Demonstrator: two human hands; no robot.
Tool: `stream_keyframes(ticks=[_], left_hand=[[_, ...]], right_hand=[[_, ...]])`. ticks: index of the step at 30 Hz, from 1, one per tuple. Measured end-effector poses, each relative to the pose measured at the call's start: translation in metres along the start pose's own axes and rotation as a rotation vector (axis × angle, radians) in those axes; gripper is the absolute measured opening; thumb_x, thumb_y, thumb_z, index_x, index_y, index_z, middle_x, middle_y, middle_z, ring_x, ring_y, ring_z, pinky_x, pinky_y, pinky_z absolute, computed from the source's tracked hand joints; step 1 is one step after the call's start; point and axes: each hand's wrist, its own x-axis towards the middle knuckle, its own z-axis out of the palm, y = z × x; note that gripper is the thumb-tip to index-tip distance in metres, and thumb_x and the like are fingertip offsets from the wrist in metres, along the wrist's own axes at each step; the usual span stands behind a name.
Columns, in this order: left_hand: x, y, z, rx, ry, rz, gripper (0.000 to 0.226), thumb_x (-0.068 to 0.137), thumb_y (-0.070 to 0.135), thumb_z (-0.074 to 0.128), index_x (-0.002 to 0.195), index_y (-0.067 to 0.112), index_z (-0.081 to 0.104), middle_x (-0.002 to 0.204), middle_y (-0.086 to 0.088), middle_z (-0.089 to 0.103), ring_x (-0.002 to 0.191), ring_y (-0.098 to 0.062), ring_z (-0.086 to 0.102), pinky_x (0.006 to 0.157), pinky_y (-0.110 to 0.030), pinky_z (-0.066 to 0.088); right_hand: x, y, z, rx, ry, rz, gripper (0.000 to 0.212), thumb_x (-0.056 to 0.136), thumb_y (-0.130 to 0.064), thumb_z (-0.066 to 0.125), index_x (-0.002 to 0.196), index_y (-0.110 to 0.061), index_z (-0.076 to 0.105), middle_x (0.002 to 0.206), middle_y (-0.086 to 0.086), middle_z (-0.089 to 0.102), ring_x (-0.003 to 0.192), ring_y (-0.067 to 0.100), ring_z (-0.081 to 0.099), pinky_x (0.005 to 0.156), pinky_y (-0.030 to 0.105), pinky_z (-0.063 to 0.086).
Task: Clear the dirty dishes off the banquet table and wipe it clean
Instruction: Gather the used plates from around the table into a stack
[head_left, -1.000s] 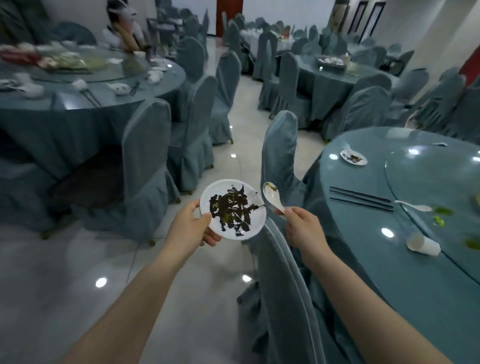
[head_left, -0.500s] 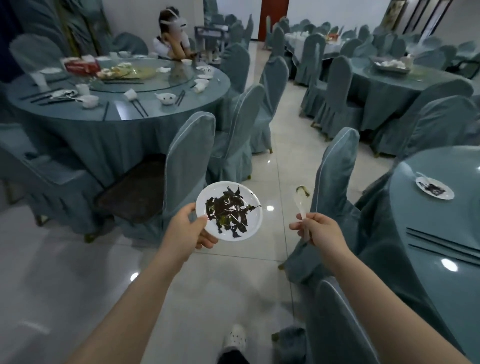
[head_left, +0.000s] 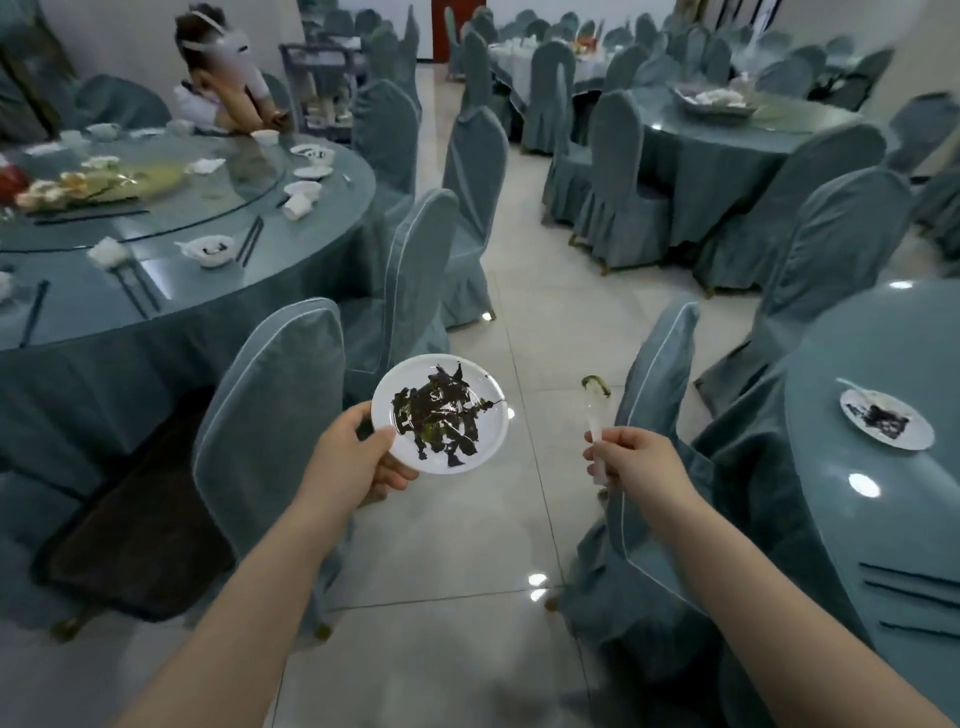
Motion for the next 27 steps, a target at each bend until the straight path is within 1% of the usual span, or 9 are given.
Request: stream_keyframes(ticks=[2, 5, 9, 12, 14, 20, 22, 24, 27], left_hand=[[0.041, 0.010, 0.014, 0.016, -0.057, 0.012, 0.027, 0.096, 0.009, 0.045, 0.120, 0.019, 0.053, 0.060, -0.014, 0.069, 0.043, -0.016, 0.060, 0.048, -0.025, 0.043], [0.102, 0.024, 0.035, 0.026, -0.118, 0.023, 0.028, 0.097, 0.009, 0.044, 0.124, 0.015, 0.050, 0.057, -0.010, 0.069, 0.041, -0.014, 0.059, 0.044, -0.022, 0.041], [0.194, 0.051, 0.063, 0.012, -0.250, 0.052, 0.030, 0.098, 0.008, 0.042, 0.126, 0.018, 0.046, 0.056, -0.010, 0.068, 0.040, -0.013, 0.058, 0.046, -0.022, 0.042], [0.261, 0.077, 0.082, -0.010, -0.345, 0.053, 0.027, 0.097, 0.006, 0.042, 0.122, 0.016, 0.047, 0.052, -0.010, 0.067, 0.036, -0.012, 0.056, 0.040, -0.017, 0.038], [0.301, 0.093, 0.097, -0.012, -0.400, 0.071, 0.025, 0.096, 0.005, 0.041, 0.118, 0.017, 0.048, 0.051, -0.010, 0.066, 0.035, -0.012, 0.055, 0.037, -0.016, 0.036], [0.398, 0.130, 0.171, 0.013, -0.569, 0.099, 0.023, 0.094, 0.007, 0.042, 0.113, 0.017, 0.050, 0.057, -0.013, 0.068, 0.038, -0.015, 0.057, 0.039, -0.018, 0.037], [0.424, 0.139, 0.198, 0.022, -0.631, 0.108, 0.024, 0.094, 0.008, 0.042, 0.113, 0.021, 0.050, 0.060, -0.014, 0.069, 0.040, -0.014, 0.058, 0.040, -0.018, 0.039], [0.456, 0.150, 0.230, 0.040, -0.674, 0.118, 0.024, 0.095, 0.009, 0.043, 0.112, 0.025, 0.050, 0.062, -0.015, 0.070, 0.041, -0.014, 0.058, 0.042, -0.019, 0.041], [0.502, 0.165, 0.277, 0.056, -0.720, 0.124, 0.023, 0.095, 0.010, 0.043, 0.109, 0.028, 0.050, 0.062, -0.014, 0.070, 0.042, -0.015, 0.059, 0.046, -0.023, 0.041]], right_hand=[[0.027, -0.008, -0.005, 0.006, 0.041, -0.004, 0.011, 0.088, -0.007, 0.060, 0.087, -0.012, 0.070, 0.085, 0.008, 0.070, 0.070, 0.016, 0.066, 0.051, 0.014, 0.050], [0.066, -0.019, -0.013, 0.029, 0.123, 0.009, 0.011, 0.089, -0.006, 0.060, 0.092, -0.007, 0.070, 0.081, 0.009, 0.068, 0.066, 0.013, 0.062, 0.052, 0.016, 0.050], [0.126, -0.043, -0.019, 0.042, 0.221, 0.021, 0.013, 0.090, -0.008, 0.058, 0.097, -0.004, 0.069, 0.080, 0.008, 0.068, 0.064, 0.012, 0.059, 0.056, 0.021, 0.051], [0.167, -0.065, -0.024, 0.125, 0.325, 0.048, 0.013, 0.089, -0.008, 0.060, 0.097, -0.005, 0.069, 0.084, 0.011, 0.068, 0.067, 0.015, 0.060, 0.063, 0.027, 0.052], [0.190, -0.076, -0.027, 0.164, 0.393, 0.047, 0.010, 0.088, -0.010, 0.063, 0.093, -0.008, 0.070, 0.084, 0.012, 0.071, 0.069, 0.016, 0.063, 0.062, 0.026, 0.052], [0.245, -0.090, -0.053, 0.249, 0.554, 0.084, 0.009, 0.085, -0.008, 0.065, 0.087, -0.010, 0.073, 0.077, 0.009, 0.072, 0.065, 0.014, 0.063, 0.061, 0.027, 0.052], [0.264, -0.090, -0.068, 0.261, 0.597, 0.091, 0.009, 0.086, -0.009, 0.065, 0.088, -0.012, 0.073, 0.078, 0.008, 0.073, 0.067, 0.015, 0.064, 0.067, 0.031, 0.054], [0.291, -0.089, -0.087, 0.271, 0.670, 0.102, 0.010, 0.087, -0.009, 0.064, 0.086, -0.013, 0.072, 0.082, 0.013, 0.073, 0.071, 0.022, 0.062, 0.073, 0.037, 0.051], [0.335, -0.089, -0.112, 0.281, 0.773, 0.106, 0.014, 0.086, -0.008, 0.062, 0.080, -0.015, 0.072, 0.078, 0.011, 0.071, 0.068, 0.020, 0.061, 0.068, 0.031, 0.049]])
